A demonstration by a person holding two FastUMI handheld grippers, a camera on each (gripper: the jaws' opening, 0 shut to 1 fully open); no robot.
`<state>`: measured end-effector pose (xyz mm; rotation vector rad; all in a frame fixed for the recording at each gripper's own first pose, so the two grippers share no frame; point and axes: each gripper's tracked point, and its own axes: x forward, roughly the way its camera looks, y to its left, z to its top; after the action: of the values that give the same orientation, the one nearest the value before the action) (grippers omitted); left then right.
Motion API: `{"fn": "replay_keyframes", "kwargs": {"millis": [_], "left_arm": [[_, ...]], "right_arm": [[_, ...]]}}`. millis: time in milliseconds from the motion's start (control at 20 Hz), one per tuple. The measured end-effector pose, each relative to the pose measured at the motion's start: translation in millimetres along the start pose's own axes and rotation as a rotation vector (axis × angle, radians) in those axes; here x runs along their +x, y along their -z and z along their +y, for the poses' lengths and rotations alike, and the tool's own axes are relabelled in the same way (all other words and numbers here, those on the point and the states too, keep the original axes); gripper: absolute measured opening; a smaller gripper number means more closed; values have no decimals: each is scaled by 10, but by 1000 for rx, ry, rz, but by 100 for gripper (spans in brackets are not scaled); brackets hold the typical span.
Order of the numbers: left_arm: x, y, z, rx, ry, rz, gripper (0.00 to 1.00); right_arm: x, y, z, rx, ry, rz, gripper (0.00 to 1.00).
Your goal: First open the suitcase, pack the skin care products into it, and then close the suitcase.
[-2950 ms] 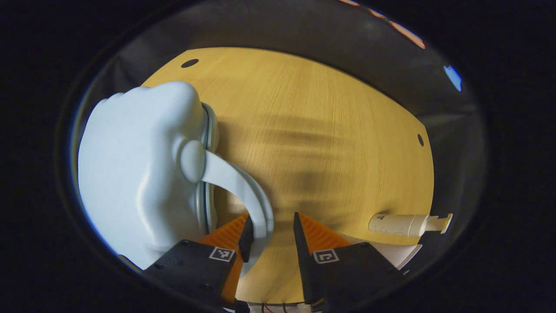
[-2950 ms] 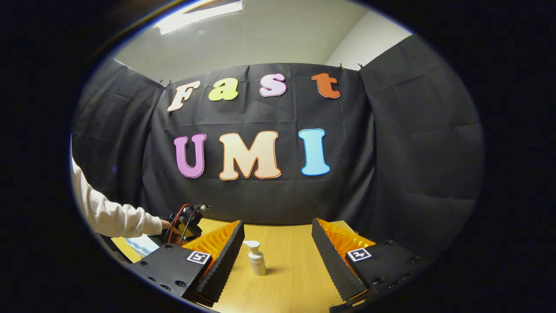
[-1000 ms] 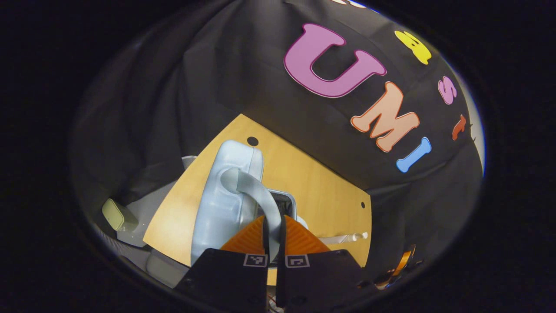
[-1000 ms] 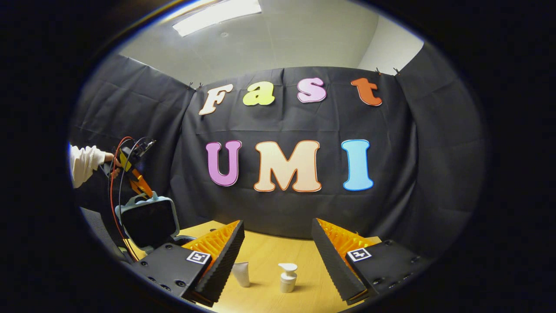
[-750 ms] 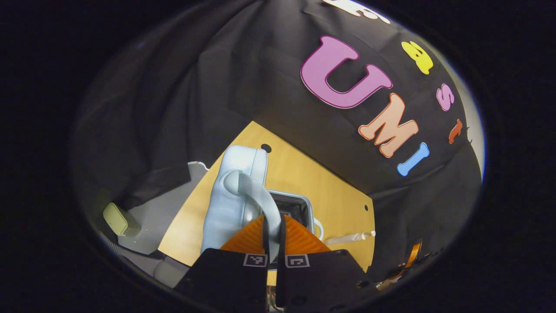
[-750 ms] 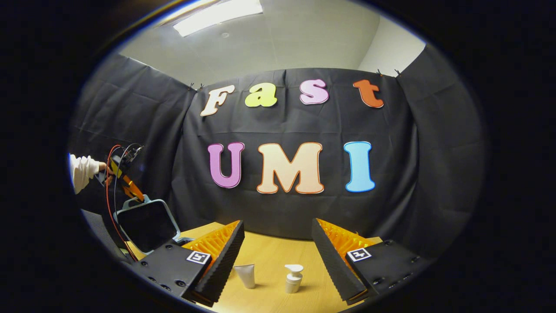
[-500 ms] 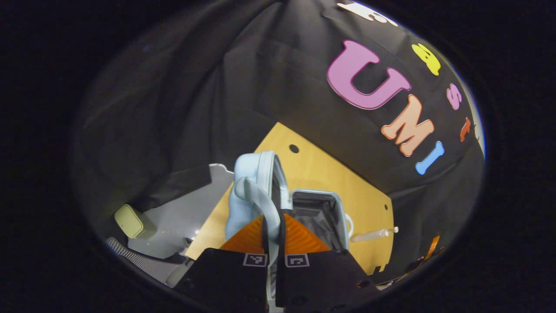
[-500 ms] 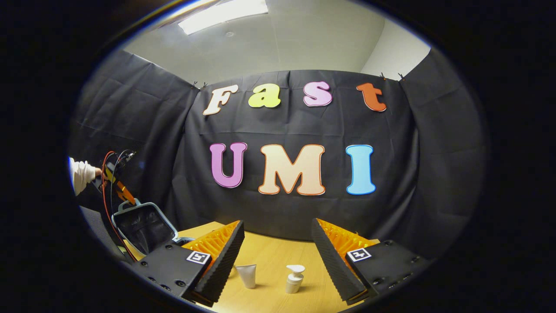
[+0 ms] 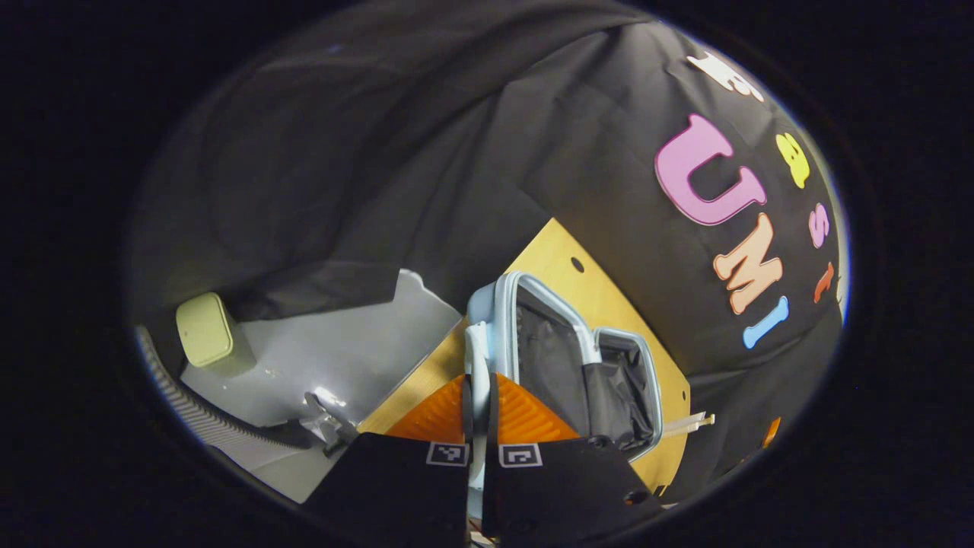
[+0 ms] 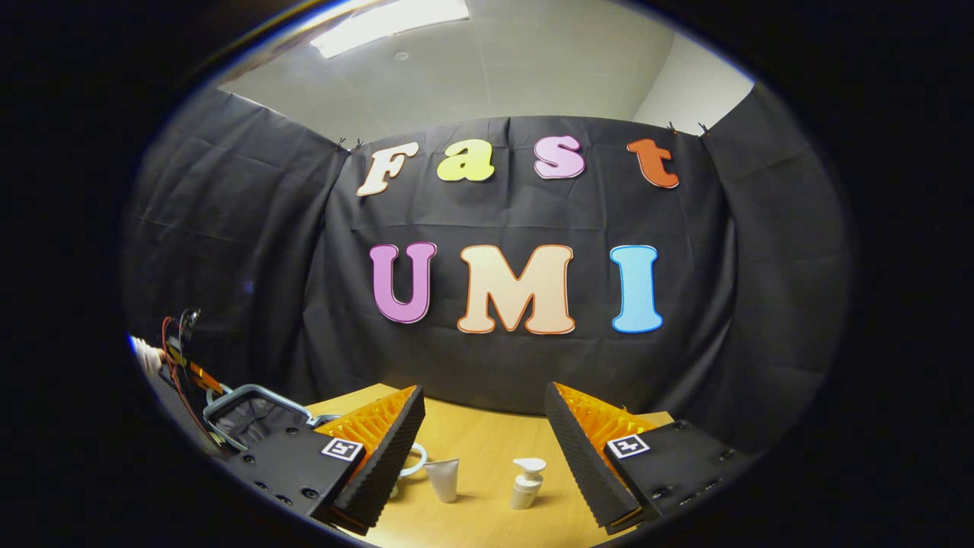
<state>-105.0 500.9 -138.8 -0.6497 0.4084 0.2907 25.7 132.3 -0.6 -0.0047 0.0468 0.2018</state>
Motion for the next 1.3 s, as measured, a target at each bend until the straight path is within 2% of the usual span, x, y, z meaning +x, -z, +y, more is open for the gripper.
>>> {"fn": "replay_keyframes", "kwargs": {"millis": [200,350,400,450,500,550,700,750,800,850,1050,1300], "left_arm": [[134,256,226,-42,-8,8,0],[139,226,311,-71,-28,-26,0],[104,257,371,-61,-49,-31,2],[77,253,424,-48,-78,-45,14],[18,170,439,-27,-104,-70,10],[-75,87,410,-2,-118,-103,14],[-358,-216,178,78,-153,-249,71],[-478,-302,3,112,-147,-297,89],[-595,-355,-228,155,-131,-341,90],[-682,-379,-497,208,-98,-377,95],[-828,-183,-1733,377,61,-456,95],[-529,585,-3370,535,315,-457,94]], "right_arm": [[-17,78,0,-20,7,23,100],[2,124,24,-17,1,32,100],[-7,156,22,-16,1,37,100],[-6,189,13,-14,1,44,100],[-16,215,-5,-12,4,49,100],[-15,238,-35,-8,8,53,100],[19,362,-124,19,20,71,100],[40,413,-161,28,23,80,100],[64,472,-191,35,25,89,100],[83,525,-231,42,29,96,100],[184,773,-411,71,44,125,100],[302,1148,-580,90,58,179,99]]}}
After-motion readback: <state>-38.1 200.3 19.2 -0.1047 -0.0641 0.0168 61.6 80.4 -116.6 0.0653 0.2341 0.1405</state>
